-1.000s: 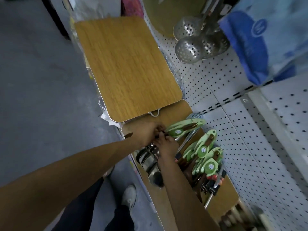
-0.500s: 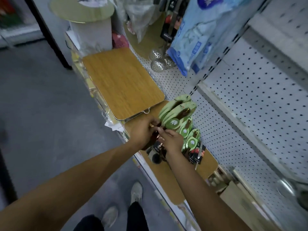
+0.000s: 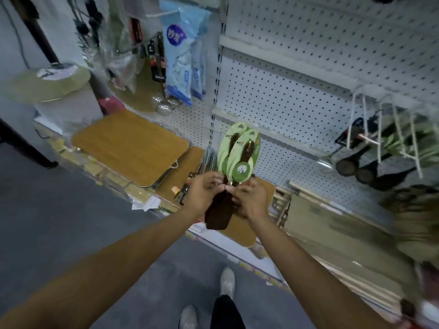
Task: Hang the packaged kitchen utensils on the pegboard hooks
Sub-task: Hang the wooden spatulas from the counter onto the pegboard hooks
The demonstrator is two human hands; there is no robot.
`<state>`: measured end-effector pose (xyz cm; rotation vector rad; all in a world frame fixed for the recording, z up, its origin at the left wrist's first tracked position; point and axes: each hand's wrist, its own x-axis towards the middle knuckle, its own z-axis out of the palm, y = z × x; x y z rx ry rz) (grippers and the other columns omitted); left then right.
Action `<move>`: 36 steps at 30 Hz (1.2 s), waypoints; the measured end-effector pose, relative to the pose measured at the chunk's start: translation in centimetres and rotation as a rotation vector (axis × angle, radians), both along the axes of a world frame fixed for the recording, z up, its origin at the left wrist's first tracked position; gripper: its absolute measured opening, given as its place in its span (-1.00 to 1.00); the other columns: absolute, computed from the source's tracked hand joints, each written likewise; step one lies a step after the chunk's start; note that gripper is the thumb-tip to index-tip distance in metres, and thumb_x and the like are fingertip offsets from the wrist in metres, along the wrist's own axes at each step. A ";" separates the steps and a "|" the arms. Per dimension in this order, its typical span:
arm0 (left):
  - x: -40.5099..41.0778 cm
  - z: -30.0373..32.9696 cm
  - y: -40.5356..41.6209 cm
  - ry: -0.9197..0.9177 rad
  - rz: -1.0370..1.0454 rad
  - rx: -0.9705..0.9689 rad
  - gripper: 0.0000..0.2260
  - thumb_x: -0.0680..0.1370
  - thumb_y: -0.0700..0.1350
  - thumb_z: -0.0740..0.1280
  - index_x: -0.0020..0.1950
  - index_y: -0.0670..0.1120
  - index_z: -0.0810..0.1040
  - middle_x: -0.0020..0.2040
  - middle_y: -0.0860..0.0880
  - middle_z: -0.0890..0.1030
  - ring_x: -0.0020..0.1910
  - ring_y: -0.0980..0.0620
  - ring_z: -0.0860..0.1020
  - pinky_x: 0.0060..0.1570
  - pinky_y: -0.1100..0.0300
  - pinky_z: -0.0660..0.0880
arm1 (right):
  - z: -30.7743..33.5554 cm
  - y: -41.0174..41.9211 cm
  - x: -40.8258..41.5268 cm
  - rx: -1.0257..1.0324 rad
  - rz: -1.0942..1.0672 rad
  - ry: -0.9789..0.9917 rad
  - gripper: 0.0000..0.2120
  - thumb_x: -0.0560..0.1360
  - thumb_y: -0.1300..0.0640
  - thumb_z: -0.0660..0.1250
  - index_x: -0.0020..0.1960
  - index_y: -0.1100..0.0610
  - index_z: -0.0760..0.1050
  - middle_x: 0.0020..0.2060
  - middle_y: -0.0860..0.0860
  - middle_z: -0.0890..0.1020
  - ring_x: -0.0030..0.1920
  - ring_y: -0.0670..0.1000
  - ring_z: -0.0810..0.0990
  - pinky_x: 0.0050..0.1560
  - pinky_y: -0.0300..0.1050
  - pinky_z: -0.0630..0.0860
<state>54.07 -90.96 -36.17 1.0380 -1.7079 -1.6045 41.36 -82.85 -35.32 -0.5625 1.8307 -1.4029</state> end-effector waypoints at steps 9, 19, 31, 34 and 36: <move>-7.0 3.8 9.9 0.010 -0.197 -0.033 -0.71 0.43 -0.45 0.44 -0.04 -0.07 0.60 -0.22 -0.03 0.59 -0.18 0.12 0.57 -0.09 0.33 0.54 | 3.9 12.6 -7.0 -0.139 -0.100 0.070 -0.70 0.39 0.26 0.53 0.07 0.29 0.57 -0.22 0.12 0.72 -0.20 0.11 0.67 -0.17 0.02 0.59; -19.0 5.9 20.1 -0.005 -0.235 -0.141 -0.80 0.52 -0.27 0.45 -0.06 0.04 0.58 -0.22 0.17 0.67 -0.18 0.28 0.61 -0.05 0.19 0.53 | 4.9 26.4 -19.3 -0.217 -0.118 0.113 -0.76 0.47 0.25 0.45 0.13 0.22 0.57 -0.05 0.13 0.70 -0.02 0.11 0.68 -0.03 0.09 0.62; -27.7 6.1 29.5 -0.020 -0.321 -0.058 -0.76 0.55 -0.27 0.41 0.11 0.05 0.57 0.07 0.06 0.67 0.05 0.17 0.64 -0.02 0.35 0.56 | 5.1 37.4 -29.7 -0.206 -0.141 0.090 -0.83 0.48 0.36 0.39 0.07 0.28 0.57 -0.15 0.10 0.70 -0.20 -0.04 0.67 -0.18 -0.17 0.62; -28.9 6.2 30.2 -0.032 -0.365 -0.078 -0.76 0.56 -0.24 0.41 0.09 0.09 0.58 0.02 0.10 0.68 -0.01 0.27 0.64 0.03 0.26 0.55 | 5.2 38.3 -30.9 -0.231 -0.162 0.098 -0.84 0.48 0.37 0.39 0.05 0.24 0.57 -0.17 0.03 0.70 -0.18 -0.07 0.69 -0.16 -0.16 0.64; -29.4 6.3 30.2 -0.032 -0.398 -0.090 -0.79 0.53 -0.11 0.45 0.15 0.06 0.61 0.04 0.06 0.70 0.06 0.14 0.66 0.14 0.04 0.59 | 5.1 38.6 -31.4 -0.241 -0.176 0.093 -0.84 0.48 0.36 0.39 0.05 0.22 0.57 -0.15 0.04 0.71 -0.15 -0.03 0.70 -0.13 -0.09 0.65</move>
